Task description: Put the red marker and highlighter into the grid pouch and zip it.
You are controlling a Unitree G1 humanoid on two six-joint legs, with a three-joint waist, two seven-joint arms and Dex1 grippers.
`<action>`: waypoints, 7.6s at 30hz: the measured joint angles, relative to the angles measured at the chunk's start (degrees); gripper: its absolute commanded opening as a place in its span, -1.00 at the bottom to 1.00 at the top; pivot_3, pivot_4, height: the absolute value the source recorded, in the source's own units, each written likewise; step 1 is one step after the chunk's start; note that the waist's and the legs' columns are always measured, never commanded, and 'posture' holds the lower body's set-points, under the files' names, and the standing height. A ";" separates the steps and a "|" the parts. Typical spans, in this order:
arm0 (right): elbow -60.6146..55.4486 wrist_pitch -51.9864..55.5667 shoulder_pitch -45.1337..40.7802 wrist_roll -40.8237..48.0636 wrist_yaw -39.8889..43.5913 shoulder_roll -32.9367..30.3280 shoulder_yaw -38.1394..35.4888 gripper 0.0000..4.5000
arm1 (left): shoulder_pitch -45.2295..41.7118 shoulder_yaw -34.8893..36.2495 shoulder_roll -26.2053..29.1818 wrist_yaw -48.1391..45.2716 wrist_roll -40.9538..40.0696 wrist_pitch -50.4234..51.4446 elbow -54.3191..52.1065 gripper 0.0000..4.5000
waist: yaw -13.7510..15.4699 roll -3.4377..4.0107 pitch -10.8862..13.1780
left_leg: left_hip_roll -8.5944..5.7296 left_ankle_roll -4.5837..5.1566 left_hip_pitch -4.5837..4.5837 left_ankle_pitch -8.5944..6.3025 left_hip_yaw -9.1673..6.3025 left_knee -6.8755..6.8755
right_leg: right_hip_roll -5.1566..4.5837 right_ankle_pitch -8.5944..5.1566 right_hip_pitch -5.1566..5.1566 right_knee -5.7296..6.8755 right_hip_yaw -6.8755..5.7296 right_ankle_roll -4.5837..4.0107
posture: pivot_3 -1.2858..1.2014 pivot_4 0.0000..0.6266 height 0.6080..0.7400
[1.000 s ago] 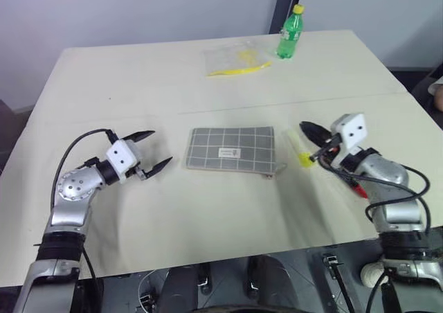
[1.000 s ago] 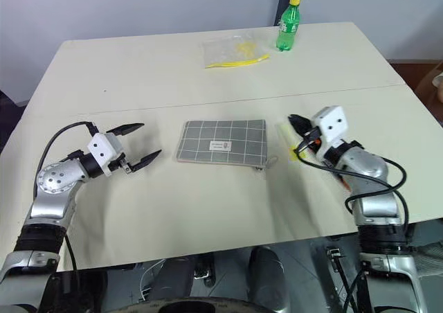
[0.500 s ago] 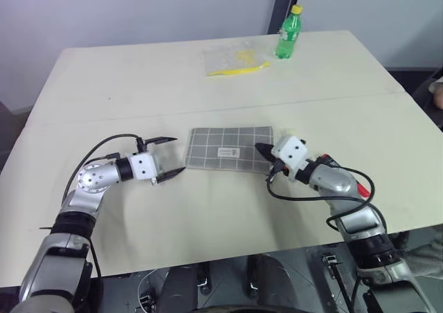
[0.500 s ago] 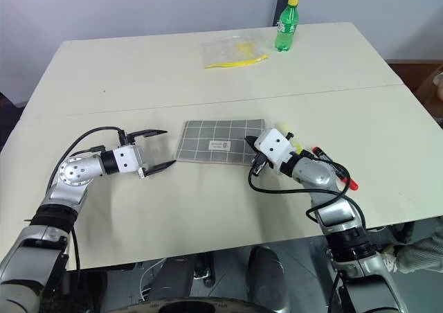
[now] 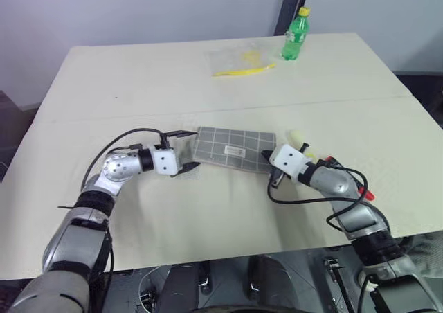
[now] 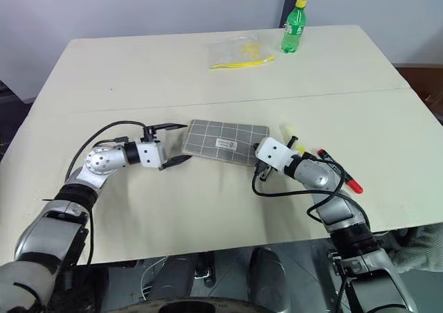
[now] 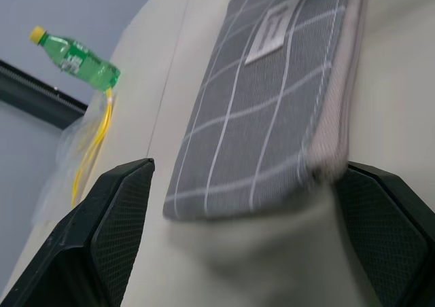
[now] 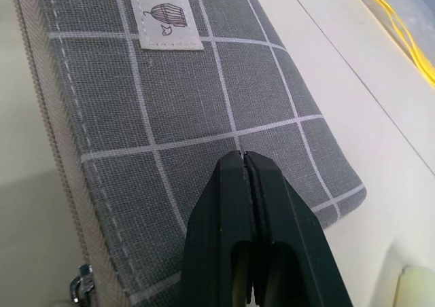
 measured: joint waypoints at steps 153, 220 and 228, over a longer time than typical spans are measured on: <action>-30.52 22.70 21.38 27.58 11.29 -5.32 -20.26 -0.60 | 16.19 0.99 -3.11 11.12 -1.76 35.33 -37.01 -1.00 | -0.13 -0.04 0.02 | 0.08 0.01 -0.02 -0.04 -0.06 -0.09 | 0.03 -0.09 -0.03 -0.13 -0.06 -0.19 | 0.03 -0.52 1.00; -18.00 7.12 2.30 4.65 8.85 -7.19 2.88 0.99 | 14.20 -3.29 -3.19 0.98 -4.22 32.71 -38.94 -1.00 | 0.01 -0.04 0.02 | 0.04 0.08 -0.12 0.01 -0.02 0.04 | 0.02 0.01 0.03 -0.03 -0.08 -0.02 | 0.03 -0.52 1.00; -33.68 12.02 19.06 20.32 11.09 -6.41 -10.20 0.99 | 15.41 -2.20 -3.10 2.05 -4.38 32.72 -38.55 -1.00 | 0.21 -0.05 0.02 | 0.06 0.05 -0.11 -0.02 -0.05 0.03 | 0.02 0.02 0.15 0.00 -0.08 0.00 | 0.03 -0.52 1.00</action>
